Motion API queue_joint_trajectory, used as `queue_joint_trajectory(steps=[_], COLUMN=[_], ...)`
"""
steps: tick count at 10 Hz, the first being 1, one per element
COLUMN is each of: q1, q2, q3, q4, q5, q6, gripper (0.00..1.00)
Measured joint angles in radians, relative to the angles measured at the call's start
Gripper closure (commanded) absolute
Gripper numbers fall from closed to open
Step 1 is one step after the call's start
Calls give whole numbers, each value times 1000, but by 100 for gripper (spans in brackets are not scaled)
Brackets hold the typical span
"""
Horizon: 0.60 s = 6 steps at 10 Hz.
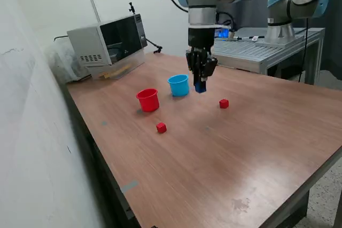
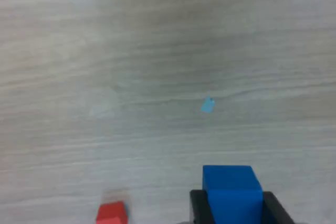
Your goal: Place red objects in the red bin, and blue objects in the blue bin.
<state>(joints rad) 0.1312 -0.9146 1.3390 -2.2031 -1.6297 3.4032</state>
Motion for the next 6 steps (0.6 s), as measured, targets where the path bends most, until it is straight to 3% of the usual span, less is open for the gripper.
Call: queue_joint_trajectory(steps=[3,6], q1=[-47,-223], q2=[-124,-175], q3=[122,213], q4=[8,28], q5=[1,-1], q6=[-23,-51], gripper=[100,100])
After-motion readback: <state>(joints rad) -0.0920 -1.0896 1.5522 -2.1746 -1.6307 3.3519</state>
